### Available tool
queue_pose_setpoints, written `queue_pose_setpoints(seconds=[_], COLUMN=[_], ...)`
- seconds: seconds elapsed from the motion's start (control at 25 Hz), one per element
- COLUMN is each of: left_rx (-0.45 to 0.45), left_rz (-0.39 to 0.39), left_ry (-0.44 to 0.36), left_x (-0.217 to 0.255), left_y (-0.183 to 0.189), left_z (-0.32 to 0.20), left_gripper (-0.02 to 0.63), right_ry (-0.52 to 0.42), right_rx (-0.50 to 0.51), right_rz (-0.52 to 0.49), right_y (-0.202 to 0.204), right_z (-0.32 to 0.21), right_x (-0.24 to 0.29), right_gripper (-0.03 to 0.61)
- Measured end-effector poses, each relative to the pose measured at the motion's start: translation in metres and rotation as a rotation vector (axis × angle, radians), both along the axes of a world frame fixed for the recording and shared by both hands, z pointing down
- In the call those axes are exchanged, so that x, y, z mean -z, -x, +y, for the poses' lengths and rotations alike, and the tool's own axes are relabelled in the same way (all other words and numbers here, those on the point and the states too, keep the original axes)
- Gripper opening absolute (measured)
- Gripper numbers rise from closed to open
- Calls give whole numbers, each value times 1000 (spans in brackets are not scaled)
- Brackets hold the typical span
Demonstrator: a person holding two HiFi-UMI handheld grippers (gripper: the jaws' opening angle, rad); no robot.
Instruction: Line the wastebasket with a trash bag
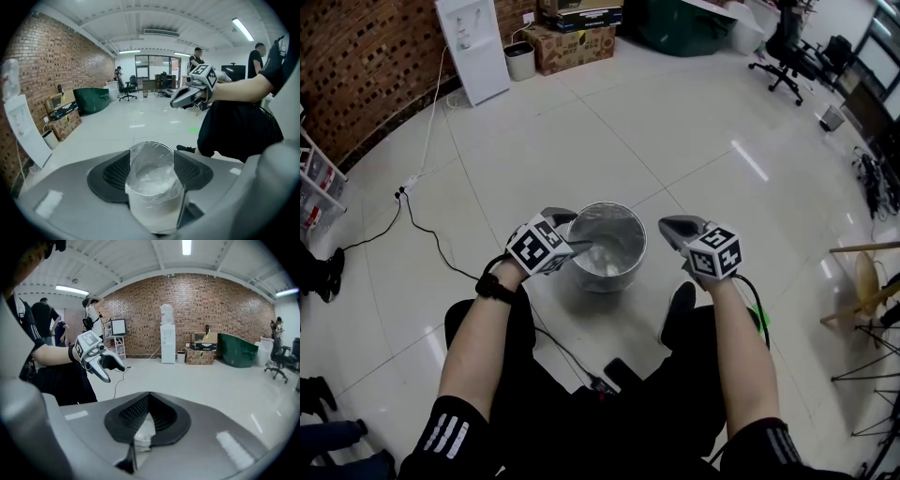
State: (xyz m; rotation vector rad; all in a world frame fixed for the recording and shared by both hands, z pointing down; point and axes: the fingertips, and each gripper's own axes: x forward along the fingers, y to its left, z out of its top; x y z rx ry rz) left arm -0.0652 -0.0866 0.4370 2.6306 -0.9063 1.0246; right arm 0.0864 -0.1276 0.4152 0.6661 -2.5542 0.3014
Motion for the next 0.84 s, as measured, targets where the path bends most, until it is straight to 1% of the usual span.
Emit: queue_pose_setpoints(seconds=[0.08, 0.16, 0.24, 0.32, 0.44, 0.56, 0.84], left_rx=[-20, -44, -52, -44, -16, 1, -16], left_rz=[-3, -13, -8, 9, 17, 15, -21], left_ry=[-28, -55, -68, -70, -63, -37, 8], left_x=[6, 14, 23, 30, 30, 23, 3], left_y=[-7, -11, -8, -1, 9, 14, 15], left_z=[-8, -17, -24, -28, -30, -31, -26], left_gripper=[288, 288, 288, 288, 288, 288, 288], right_ry=[12, 27, 23, 15, 24, 25, 32], right_rx=[1, 0, -4, -10, -11, -6, 3], right_rz=[-9, -44, -84, -100, -85, -73, -49], right_y=[-1, -2, -1, -1, -4, -6, -5], right_z=[-6, -9, -13, -18, -19, -16, -11], right_x=[-2, 2, 12, 18, 12, 9, -2], right_gripper=[8, 8, 8, 8, 8, 8, 8])
